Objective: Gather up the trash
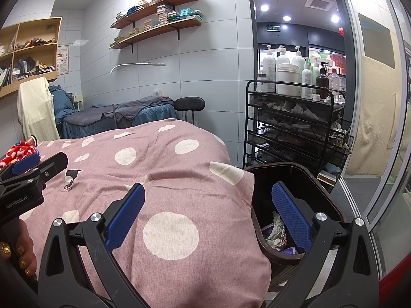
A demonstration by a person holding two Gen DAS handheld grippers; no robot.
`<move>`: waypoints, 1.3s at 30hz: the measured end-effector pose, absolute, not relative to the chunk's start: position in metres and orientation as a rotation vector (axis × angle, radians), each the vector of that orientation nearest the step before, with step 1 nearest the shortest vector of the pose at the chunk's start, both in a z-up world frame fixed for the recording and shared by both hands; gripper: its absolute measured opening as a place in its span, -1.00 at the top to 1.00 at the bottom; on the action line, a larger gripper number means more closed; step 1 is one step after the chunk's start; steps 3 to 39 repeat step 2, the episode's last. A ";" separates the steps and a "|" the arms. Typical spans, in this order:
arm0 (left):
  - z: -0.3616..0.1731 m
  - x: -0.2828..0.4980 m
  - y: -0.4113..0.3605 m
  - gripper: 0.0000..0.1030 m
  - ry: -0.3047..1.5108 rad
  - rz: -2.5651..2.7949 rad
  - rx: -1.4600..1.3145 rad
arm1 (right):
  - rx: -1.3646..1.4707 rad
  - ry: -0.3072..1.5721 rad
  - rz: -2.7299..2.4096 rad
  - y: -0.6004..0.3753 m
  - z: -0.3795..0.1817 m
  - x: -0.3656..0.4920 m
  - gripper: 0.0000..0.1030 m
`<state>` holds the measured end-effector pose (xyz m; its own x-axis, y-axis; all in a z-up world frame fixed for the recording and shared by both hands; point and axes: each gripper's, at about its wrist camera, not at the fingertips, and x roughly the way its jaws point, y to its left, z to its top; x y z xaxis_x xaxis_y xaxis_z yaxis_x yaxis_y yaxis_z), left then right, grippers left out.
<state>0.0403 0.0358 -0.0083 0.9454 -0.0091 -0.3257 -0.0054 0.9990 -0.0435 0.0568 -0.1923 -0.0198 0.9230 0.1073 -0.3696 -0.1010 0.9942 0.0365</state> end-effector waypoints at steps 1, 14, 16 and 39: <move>-0.009 0.040 0.036 -0.90 0.332 0.000 -0.043 | 0.018 0.381 0.108 -0.193 -0.020 0.057 -0.90; -0.009 0.040 0.035 -0.90 0.331 0.002 -0.042 | 0.019 0.381 0.108 -0.193 -0.020 0.057 -0.90; -0.009 0.040 0.035 -0.90 0.331 0.002 -0.042 | 0.019 0.381 0.108 -0.193 -0.020 0.057 -0.90; -0.009 0.040 0.035 -0.90 0.331 0.002 -0.042 | 0.019 0.381 0.108 -0.193 -0.020 0.057 -0.90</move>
